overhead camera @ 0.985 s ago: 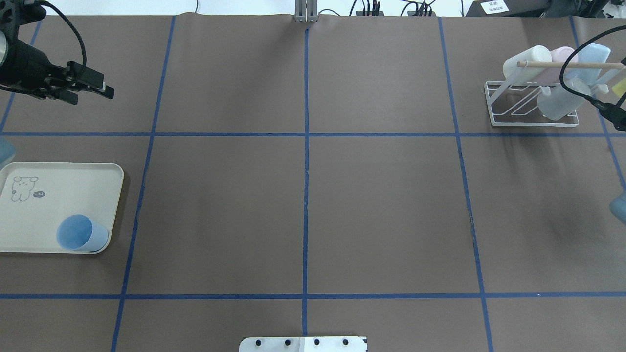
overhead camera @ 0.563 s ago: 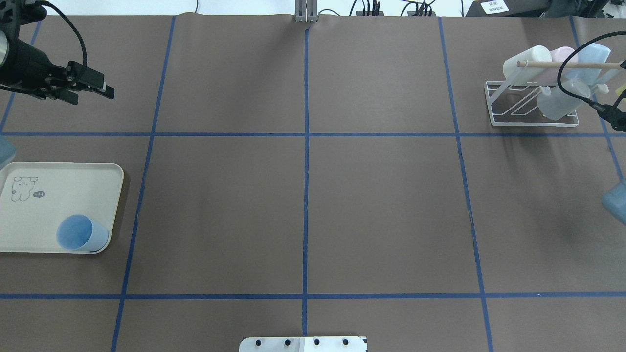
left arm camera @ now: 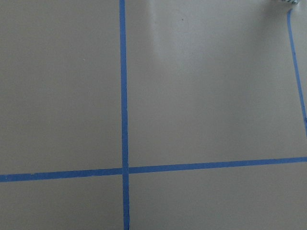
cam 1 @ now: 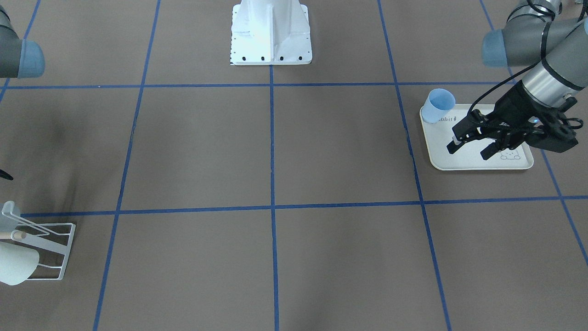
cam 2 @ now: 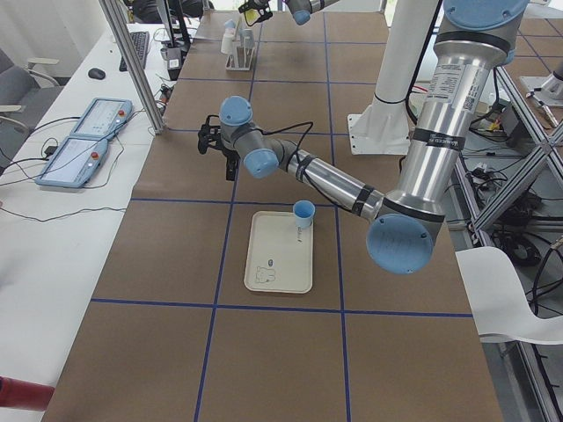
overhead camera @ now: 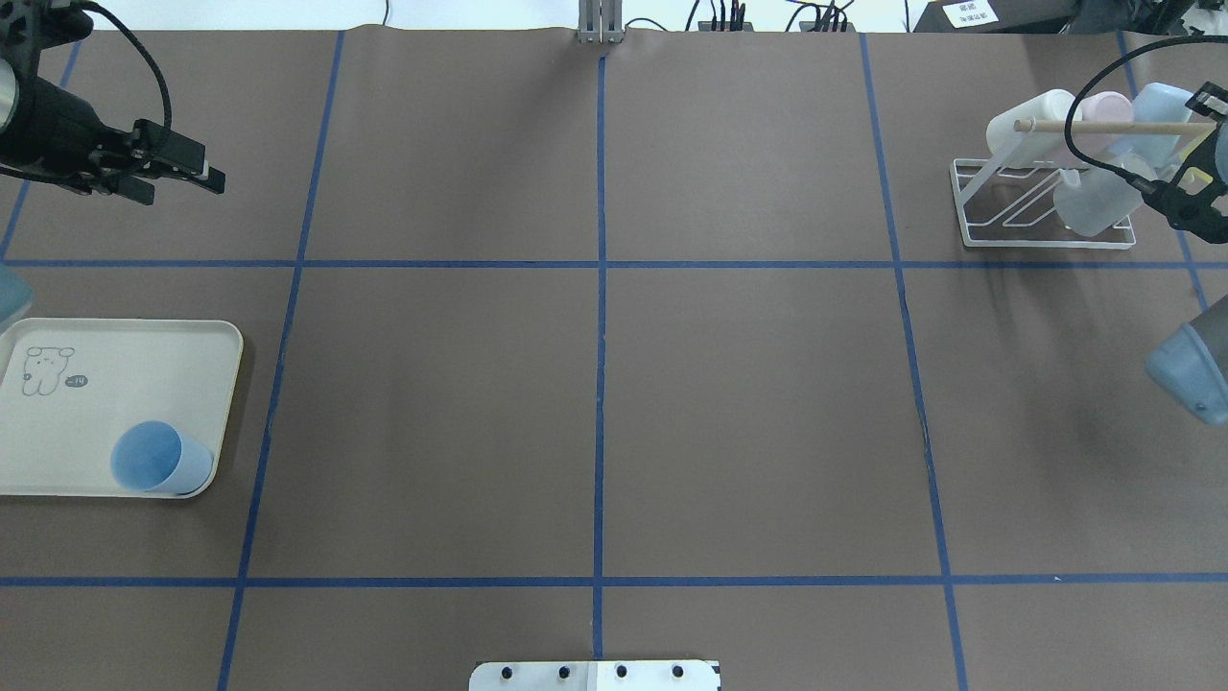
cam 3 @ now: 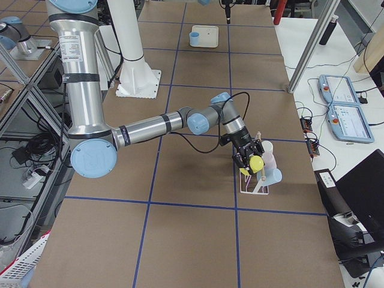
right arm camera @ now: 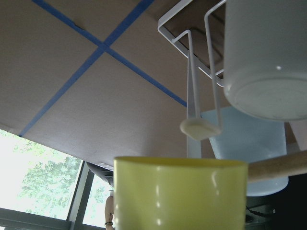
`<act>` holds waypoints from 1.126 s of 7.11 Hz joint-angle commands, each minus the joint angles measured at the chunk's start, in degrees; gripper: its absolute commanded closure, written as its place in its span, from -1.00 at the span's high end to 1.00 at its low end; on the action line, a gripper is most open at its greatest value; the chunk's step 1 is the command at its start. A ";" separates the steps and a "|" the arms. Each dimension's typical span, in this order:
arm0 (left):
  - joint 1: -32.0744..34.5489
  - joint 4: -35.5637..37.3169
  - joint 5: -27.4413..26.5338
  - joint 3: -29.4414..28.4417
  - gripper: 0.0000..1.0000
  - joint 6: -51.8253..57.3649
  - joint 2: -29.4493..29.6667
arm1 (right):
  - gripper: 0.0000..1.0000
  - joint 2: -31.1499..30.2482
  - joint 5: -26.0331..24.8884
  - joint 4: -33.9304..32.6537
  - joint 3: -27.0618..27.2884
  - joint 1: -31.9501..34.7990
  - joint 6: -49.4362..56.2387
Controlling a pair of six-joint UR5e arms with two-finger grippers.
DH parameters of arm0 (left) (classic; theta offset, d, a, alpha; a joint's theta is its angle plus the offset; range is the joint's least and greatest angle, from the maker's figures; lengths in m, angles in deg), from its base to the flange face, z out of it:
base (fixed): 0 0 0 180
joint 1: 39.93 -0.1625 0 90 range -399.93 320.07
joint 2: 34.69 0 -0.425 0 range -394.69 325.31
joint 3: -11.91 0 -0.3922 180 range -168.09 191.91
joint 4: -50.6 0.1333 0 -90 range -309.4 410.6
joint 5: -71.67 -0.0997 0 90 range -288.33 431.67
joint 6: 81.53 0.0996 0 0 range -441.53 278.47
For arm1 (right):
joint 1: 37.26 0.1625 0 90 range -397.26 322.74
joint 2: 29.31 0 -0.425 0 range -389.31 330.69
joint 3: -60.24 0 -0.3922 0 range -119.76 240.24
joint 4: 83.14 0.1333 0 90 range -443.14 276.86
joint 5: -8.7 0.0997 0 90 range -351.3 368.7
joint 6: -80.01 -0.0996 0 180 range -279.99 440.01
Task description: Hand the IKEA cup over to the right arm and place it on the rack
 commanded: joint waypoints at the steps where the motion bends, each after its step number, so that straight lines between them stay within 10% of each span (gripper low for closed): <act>1: 0.03 0.00 0.00 -0.11 1.00 -0.17 0.16 | 0.03 0.83 -0.64 0.00 -1.83 0.00 0.00; 8: -0.06 -0.09 0.09 -0.81 1.00 -0.26 0.51 | 0.37 1.35 -0.91 0.00 -4.21 -1.93 -1.40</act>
